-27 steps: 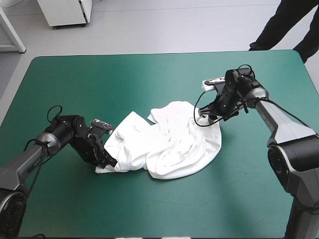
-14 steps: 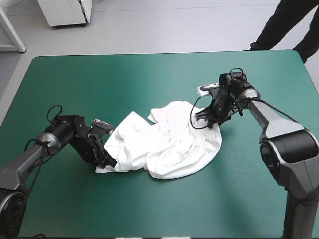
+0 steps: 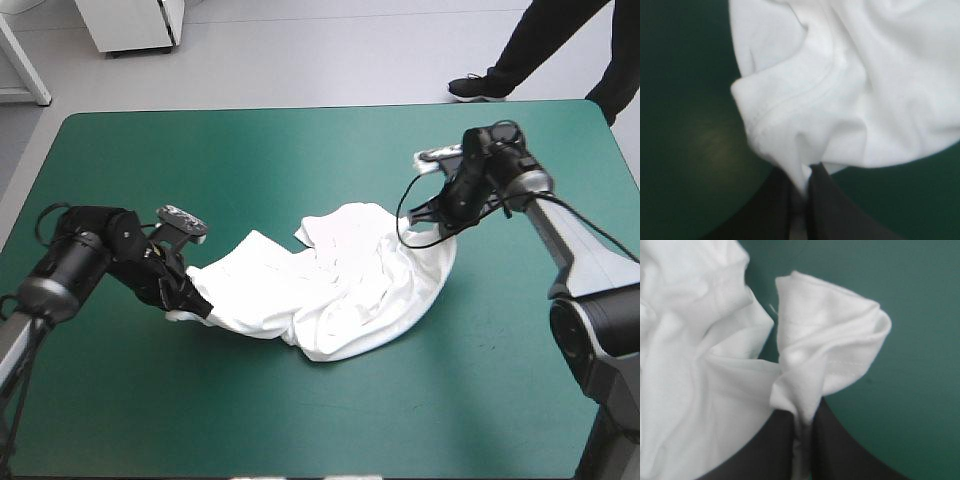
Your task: Fold the cloth
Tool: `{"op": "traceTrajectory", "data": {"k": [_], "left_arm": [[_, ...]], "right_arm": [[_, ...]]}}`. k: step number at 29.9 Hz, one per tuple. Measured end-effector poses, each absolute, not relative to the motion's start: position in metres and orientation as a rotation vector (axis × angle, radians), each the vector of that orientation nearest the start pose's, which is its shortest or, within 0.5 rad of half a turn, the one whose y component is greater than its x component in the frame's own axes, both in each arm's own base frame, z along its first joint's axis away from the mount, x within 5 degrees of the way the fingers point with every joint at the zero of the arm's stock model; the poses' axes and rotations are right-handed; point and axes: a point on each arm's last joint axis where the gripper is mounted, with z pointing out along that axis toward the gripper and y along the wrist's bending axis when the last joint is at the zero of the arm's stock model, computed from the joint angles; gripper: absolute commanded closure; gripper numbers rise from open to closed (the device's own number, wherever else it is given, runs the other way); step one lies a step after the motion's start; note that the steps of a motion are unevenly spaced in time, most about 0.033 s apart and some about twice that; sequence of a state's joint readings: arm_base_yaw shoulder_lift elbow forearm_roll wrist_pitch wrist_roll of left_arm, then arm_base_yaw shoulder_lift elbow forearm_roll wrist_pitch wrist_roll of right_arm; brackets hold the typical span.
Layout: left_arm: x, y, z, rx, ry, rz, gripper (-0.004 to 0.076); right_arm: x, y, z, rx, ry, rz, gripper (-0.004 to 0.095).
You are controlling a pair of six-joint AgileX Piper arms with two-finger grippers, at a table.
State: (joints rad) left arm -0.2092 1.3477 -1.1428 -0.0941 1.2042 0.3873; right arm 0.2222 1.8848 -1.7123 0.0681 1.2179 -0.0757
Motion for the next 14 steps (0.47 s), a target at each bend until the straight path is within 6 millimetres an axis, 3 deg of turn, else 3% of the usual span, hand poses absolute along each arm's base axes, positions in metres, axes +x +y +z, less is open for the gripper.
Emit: {"op": "traceTrajectory", "data": {"k": [3,6,10,14], "left_arm": [[0.219,-0.049,0.358,0.756,2.619,0.002,0.0746],[0.192,-0.04,0.408,0.668,2.451,0.052,0.0746],[0.15,-0.027,0.479,0.566,2.186,0.119,0.0746],[0.111,-0.016,0.541,0.472,1.941,0.146,0.0746]], "right_arm": [[0.374,0.068,0.356,-0.294,2.689,0.12,0.0921],[0.342,0.044,0.425,-0.201,2.501,0.122,0.0921],[0.285,0.027,0.507,-0.136,2.233,0.163,0.0921],[0.214,0.025,0.576,-0.134,1.914,0.208,0.0921]]}}
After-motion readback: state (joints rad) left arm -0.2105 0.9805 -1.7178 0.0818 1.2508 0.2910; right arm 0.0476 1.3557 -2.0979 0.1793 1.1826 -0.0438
